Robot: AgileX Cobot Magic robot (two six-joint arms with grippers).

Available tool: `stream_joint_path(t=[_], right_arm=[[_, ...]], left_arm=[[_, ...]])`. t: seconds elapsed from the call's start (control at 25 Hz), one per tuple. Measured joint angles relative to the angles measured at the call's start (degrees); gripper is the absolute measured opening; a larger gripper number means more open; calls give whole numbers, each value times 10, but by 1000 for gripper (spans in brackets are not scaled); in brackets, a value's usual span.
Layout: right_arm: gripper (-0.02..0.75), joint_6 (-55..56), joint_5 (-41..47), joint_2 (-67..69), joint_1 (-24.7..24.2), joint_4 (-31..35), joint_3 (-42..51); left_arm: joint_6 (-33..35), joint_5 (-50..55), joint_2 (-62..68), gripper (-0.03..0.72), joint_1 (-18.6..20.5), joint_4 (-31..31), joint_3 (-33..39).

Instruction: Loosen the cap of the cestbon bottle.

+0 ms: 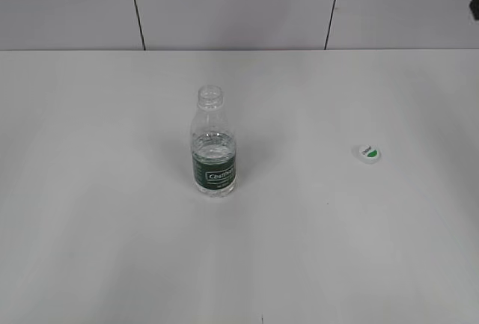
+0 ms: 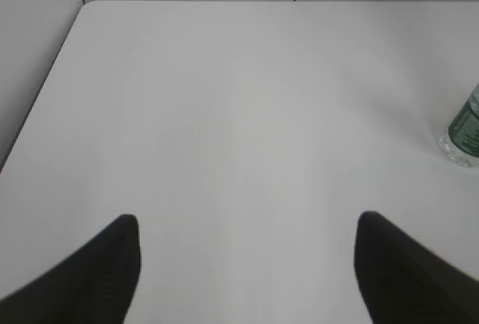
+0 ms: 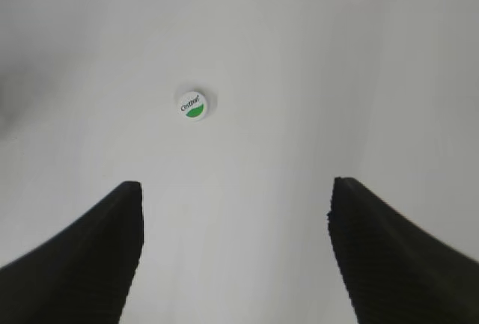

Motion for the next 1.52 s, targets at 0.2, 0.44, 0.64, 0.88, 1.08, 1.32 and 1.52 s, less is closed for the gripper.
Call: stream_joint_path(t=[0.2, 0.44, 0.64, 0.88, 1.08, 1.32, 1.52], right_arm=[[589, 0, 4, -86, 1, 4, 2], [589, 0, 5, -213, 1, 6, 51], [589, 0, 5, -333, 1, 6, 149], [589, 0, 7, -508, 1, 6, 294], [589, 0, -3, -644, 1, 6, 388], [589, 5, -5, -767, 1, 5, 445], [589, 6, -7, -850, 1, -23, 475]], left_arm=[[0, 0, 0, 516, 0, 0, 0], [0, 0, 0, 515, 0, 0, 0], [0, 0, 0, 513, 0, 0, 0], [0, 0, 0, 486, 0, 0, 0], [0, 0, 0, 480, 0, 0, 0], [0, 0, 0, 479, 0, 0, 0], [0, 0, 0, 477, 0, 0, 0]])
